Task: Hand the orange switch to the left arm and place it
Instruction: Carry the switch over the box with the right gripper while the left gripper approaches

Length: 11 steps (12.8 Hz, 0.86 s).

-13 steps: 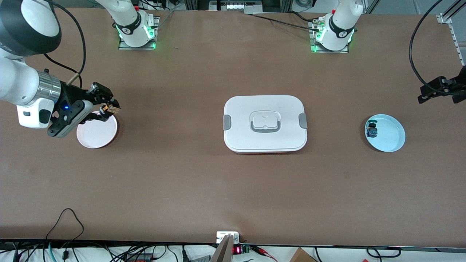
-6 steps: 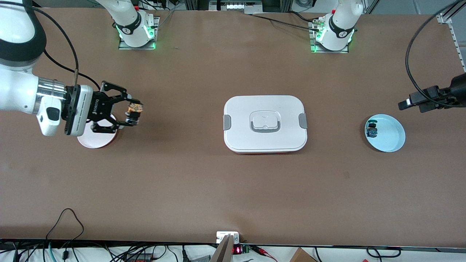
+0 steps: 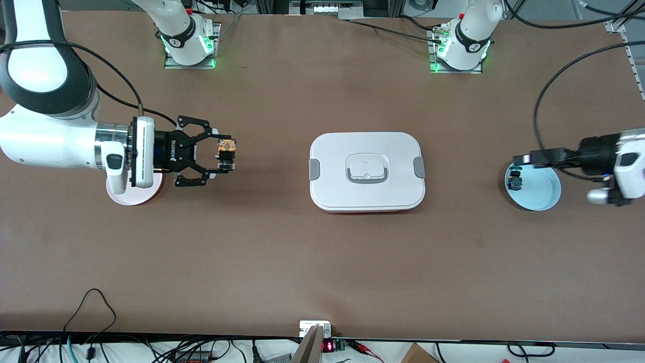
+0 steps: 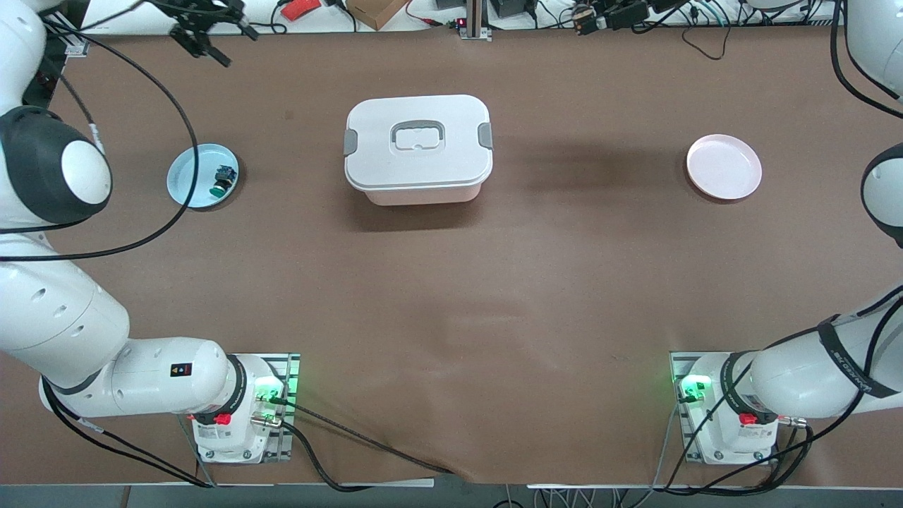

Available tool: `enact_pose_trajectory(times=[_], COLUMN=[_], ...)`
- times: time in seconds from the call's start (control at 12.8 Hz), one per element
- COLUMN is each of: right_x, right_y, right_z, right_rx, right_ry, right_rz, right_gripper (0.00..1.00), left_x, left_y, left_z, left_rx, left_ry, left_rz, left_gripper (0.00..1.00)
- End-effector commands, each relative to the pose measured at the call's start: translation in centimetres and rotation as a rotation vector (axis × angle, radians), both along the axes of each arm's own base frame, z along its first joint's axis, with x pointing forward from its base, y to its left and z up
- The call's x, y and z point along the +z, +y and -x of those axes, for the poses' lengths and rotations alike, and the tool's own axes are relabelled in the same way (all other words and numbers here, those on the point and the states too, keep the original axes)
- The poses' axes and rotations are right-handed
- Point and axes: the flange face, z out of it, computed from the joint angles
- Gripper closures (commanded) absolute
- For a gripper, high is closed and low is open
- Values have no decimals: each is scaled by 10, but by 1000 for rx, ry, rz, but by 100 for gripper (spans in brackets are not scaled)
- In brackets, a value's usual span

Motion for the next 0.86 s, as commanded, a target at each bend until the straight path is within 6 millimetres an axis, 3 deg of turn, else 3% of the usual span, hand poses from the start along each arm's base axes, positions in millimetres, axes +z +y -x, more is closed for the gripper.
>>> enact_pose_trajectory(times=[0.0, 0.16, 0.31, 0.47, 0.55, 0.7, 0.78], right_x=[-8, -11, -14, -19, -26, -35, -36], right_y=[28, 58, 86, 98, 108, 123, 127], right_z=[2, 8, 14, 14, 14, 16, 17], right_rx=[7, 35, 17, 8, -1, -4, -15], right_ry=[9, -8, -29, -82, -116, -199, -203], right_rz=[-68, -141, -210, -277, -331, -402, -427], right_gripper=[100, 100, 100, 100, 100, 100, 100], left_x=[11, 11, 9, -14, -15, -8, -1], left_y=[-2, -10, -19, -37, -48, -91, -125], left_z=[2, 15, 18, 18, 19, 17, 17], left_rx=[-19, -90, -99, -31, -21, -36, -26], left_ry=[22, 87, 121, 162, 171, 157, 153], left_rz=[111, 176, 350, 606, 658, 658, 660], left_gripper=[0, 0, 0, 0, 0, 0, 0])
